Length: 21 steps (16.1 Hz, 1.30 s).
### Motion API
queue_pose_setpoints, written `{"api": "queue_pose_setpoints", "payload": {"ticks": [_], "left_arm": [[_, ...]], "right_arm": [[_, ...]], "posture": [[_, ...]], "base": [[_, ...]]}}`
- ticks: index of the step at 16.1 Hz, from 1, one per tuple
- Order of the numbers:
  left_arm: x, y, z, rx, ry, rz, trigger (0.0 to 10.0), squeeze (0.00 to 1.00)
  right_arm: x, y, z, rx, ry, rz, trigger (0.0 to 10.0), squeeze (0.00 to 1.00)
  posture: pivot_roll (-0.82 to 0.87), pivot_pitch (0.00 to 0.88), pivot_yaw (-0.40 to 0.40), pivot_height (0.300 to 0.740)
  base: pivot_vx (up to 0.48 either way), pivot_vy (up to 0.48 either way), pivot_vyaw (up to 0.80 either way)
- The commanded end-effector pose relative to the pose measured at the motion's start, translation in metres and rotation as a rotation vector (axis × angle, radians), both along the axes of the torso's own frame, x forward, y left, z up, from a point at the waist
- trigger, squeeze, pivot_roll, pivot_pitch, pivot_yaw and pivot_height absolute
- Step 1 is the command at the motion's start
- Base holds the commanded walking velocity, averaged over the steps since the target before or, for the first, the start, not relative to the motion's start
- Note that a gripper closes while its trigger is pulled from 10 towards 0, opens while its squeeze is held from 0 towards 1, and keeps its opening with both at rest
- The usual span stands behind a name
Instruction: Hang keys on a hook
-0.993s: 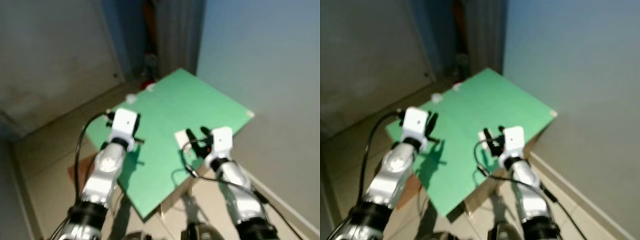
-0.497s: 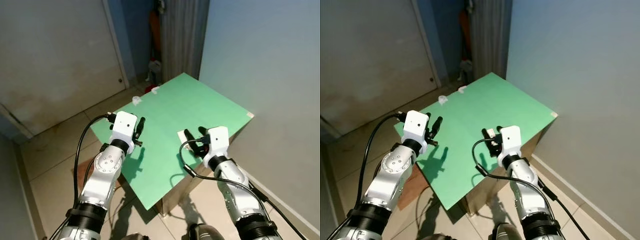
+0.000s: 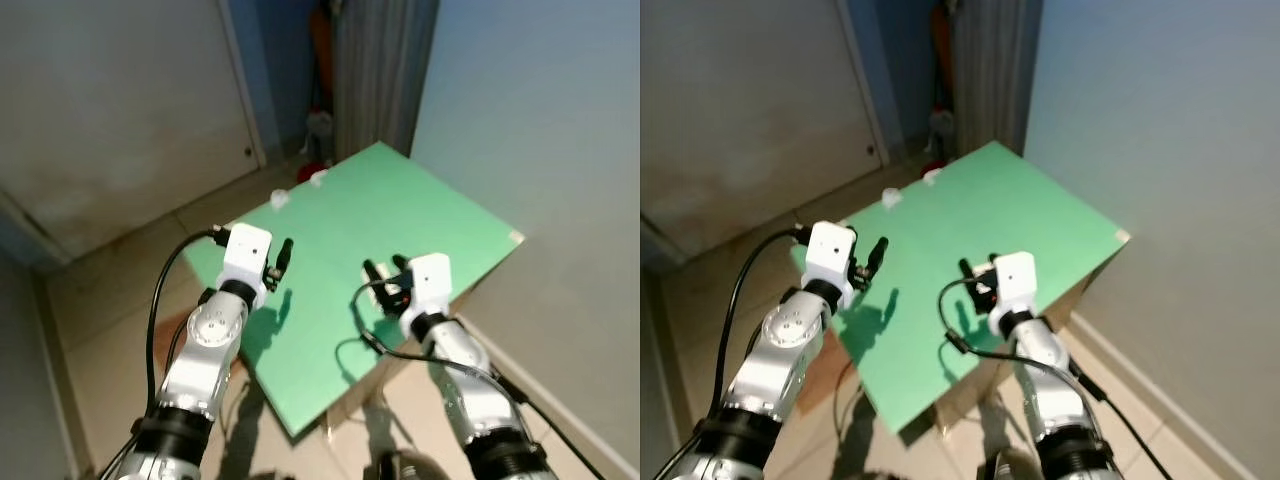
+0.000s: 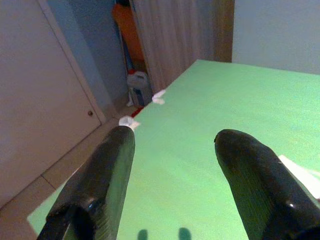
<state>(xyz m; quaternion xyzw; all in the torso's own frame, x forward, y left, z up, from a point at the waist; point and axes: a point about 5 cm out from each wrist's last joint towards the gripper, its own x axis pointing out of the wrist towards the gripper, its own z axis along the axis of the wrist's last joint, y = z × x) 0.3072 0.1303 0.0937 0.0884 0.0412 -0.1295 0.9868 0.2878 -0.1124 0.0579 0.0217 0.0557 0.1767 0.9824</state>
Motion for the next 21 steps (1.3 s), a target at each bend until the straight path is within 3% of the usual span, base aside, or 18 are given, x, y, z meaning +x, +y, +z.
{"api": "queue_pose_setpoints", "payload": {"ticks": [1, 2, 3, 5, 10, 13, 14, 19, 21], "left_arm": [[-0.001, -0.004, 0.003, -0.003, -0.007, -0.02, 10.0, 1.0], [-0.002, -0.007, 0.003, -0.009, -0.002, -0.049, 10.0, 1.0], [-0.002, -0.008, 0.004, 0.007, -0.01, -0.058, 10.0, 0.0], [-0.004, -0.012, 0.008, 0.017, -0.059, -0.055, 10.0, 0.0], [-0.009, -0.02, 0.006, -0.027, -0.022, -0.065, 10.0, 0.0], [-0.017, -0.02, 0.007, -0.051, -0.009, -0.059, 10.0, 0.0], [-0.021, -0.017, 0.007, -0.044, -0.007, -0.052, 10.0, 0.0], [-0.04, 0.001, 0.029, -0.001, -0.048, -0.027, 10.0, 0.0], [-0.064, 0.017, 0.042, 0.024, -0.057, -0.039, 10.0, 0.0]], "right_arm": [[0.002, -0.002, -0.001, -0.014, 0.012, -0.003, 10.0, 0.0], [0.002, -0.001, -0.001, -0.013, 0.014, 0.002, 10.0, 0.0], [0.003, -0.001, -0.001, -0.012, 0.015, 0.007, 10.0, 0.0], [0.003, 0.0, -0.001, -0.012, 0.015, 0.016, 10.0, 0.0], [-0.001, 0.001, -0.002, -0.016, 0.033, 0.083, 10.0, 0.0], [-0.008, 0.001, -0.018, -0.038, 0.15, 0.154, 10.0, 0.0], [-0.012, 0.004, -0.027, -0.03, 0.218, 0.194, 10.0, 0.0], [-0.009, 0.018, -0.038, -0.009, 0.276, 0.214, 10.0, 0.0], [-0.001, 0.023, -0.039, -0.055, 0.249, 0.172, 10.0, 0.0]], "posture": [[-0.15, 0.078, 0.094, 0.736], [-0.15, 0.078, 0.091, 0.736], [-0.15, 0.079, 0.091, 0.736], [-0.15, 0.078, 0.089, 0.736], [-0.14, 0.089, 0.075, 0.736], [-0.12, 0.116, 0.07, 0.736], [-0.09, 0.136, 0.073, 0.736], [0.04, 0.216, 0.095, 0.736], [0.13, 0.252, 0.084, 0.736]], "base": [[0.36, -0.315, 0.0], [0.36, -0.311, 0.0], [0.364, -0.311, 0.0], [0.36, -0.313, 0.0], [0.0, 0.0, 0.0], [0.0, 0.0, 0.0], [0.0, 0.0, 0.0], [0.0, 0.0, 0.0], [0.0, 0.0, 0.0]]}}
